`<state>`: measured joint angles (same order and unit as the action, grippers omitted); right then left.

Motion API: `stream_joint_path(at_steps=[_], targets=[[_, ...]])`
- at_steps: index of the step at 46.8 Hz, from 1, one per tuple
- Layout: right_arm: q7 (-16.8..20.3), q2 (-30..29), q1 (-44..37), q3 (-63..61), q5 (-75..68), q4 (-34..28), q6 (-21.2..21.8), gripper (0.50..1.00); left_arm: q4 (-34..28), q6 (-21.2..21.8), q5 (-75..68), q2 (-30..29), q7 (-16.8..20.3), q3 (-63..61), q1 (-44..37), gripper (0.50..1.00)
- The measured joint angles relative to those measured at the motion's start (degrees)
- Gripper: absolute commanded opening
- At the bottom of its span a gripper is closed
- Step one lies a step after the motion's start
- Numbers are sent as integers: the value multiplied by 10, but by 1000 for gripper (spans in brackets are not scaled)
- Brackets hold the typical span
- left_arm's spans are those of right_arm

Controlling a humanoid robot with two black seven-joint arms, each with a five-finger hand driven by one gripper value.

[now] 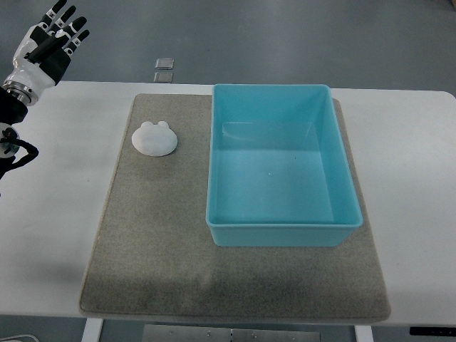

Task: Place white toy into blue box with left hand
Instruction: 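Raise the left hand and open its fingers above the mat edge, then reach the left hand forward and lower it beside the white rabbit toy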

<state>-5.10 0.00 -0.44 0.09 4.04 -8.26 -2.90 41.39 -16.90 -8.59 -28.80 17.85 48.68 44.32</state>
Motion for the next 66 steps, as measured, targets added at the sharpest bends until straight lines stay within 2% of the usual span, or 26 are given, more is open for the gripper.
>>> stream_joint_path(at_steps=[12,22,25,37,46,57,66], targets=[[0,0,0,0,0,0,0,936,6,-18,-182,-21,0,2,9,994],[0,0,0,0,0,0,0,936,6,-76,-215,-42,0,2,19,994],[0,0,0,0,0,0,0,936,6,-81,-215,-41,-2,2,25,994],[0,0,0,0,0,0,0,936,7,-73,-217,-36,-4,0,35,994],[0,0,0,0,0,0,0,936,10,-10,-277,-38,-3,-47,51,990],[0,0,0,0,0,0,0,936,45,-8,-403,-40,-1,-72,55,992],[0,0,0,0,0,0,0,936,69,-7,-515,-44,-1,-139,77,992]])
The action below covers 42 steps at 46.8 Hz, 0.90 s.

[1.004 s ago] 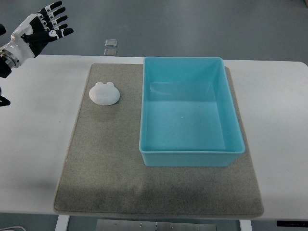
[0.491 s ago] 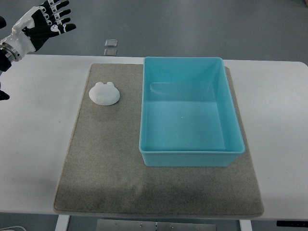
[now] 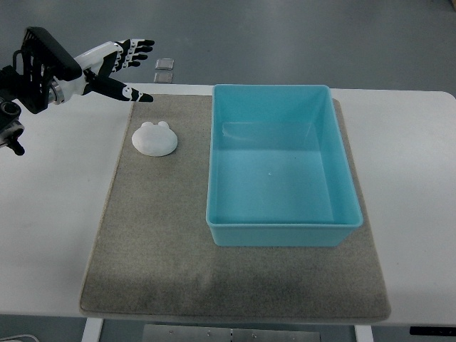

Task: Place white toy into blue box with left hand
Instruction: 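Reach the left hand forward and lower it beside the white rabbit toy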

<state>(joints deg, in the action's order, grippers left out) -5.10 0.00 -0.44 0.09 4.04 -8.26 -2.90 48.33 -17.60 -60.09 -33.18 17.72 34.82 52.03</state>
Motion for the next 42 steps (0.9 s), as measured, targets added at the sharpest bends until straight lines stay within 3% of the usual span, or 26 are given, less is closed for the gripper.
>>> stream_joint_path(at_steps=[13,27,42], targets=[[0,0,0,0,0,0,0,936,27,26,-115,1,0,-12,10,990],[0,0,0,0,0,0,0,936,97,8,-163,-29,-8,-35,30,984],[0,0,0,0,0,0,0,936,103,-29,-237,-61,-8,-42,51,984]])
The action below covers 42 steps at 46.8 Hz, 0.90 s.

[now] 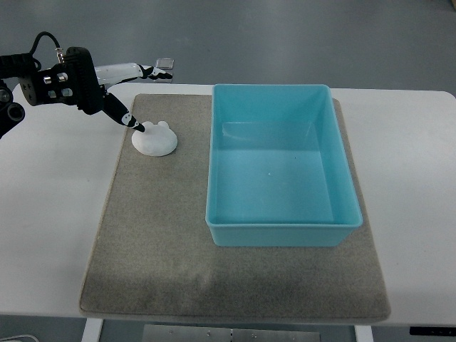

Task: Place white toy into blue box with left hand
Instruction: 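Reach the left hand forward and lower it beside the white rabbit toy, then close the left hand fingers around the white rabbit toy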

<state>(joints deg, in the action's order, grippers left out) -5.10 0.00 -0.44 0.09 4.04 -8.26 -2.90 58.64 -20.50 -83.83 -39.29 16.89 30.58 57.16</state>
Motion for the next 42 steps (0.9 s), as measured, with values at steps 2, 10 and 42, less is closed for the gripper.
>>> stream_joint_path(at_steps=[2,10,42], targets=[[0,0,0,0,0,0,0,936,0,-6,-4,-5,1,0,4,984],[0,0,0,0,0,0,0,936,38,-28,-7,-34,2,0,6,984],[0,0,0,0,0,0,0,936,75,13,-61,-67,0,-62,-19,981]])
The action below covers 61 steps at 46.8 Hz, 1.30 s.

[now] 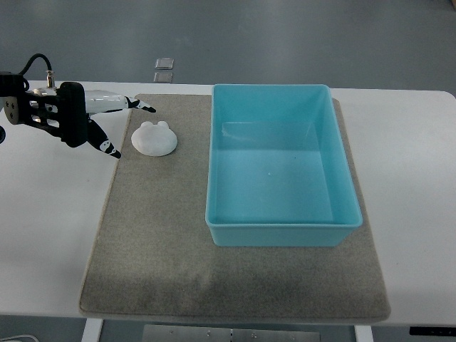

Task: Place white toy into blue box with left hand
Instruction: 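Close the left hand fingers around the white rabbit toy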

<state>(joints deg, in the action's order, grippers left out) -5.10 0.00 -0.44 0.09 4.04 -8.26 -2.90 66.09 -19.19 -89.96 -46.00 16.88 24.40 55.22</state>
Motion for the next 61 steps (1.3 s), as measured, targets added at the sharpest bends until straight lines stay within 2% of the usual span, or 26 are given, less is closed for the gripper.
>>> stream_joint_path(at_steps=[14,27,34,37,40,48,57,61], targets=[[0,0,0,0,0,0,0,936,-2,37,-4,14,-2,-17,-2,975],[0,0,0,0,0,0,0,936,-9,105,-7,23,-4,-74,-1,975],[0,0,0,0,0,0,0,936,-10,119,-7,38,-4,-83,-8,971],[0,0,0,0,0,0,0,936,-12,121,-7,40,-4,-83,-9,945],[0,0,0,0,0,0,0,936,-14,121,-7,43,-4,-83,-9,941],[0,0,0,0,0,0,0,936,-27,125,-7,55,-4,-83,-9,864],[0,0,0,0,0,0,0,936,-48,125,-7,68,-14,-83,-9,821],[0,0,0,0,0,0,0,936,-54,125,-7,70,-17,-83,-8,722]])
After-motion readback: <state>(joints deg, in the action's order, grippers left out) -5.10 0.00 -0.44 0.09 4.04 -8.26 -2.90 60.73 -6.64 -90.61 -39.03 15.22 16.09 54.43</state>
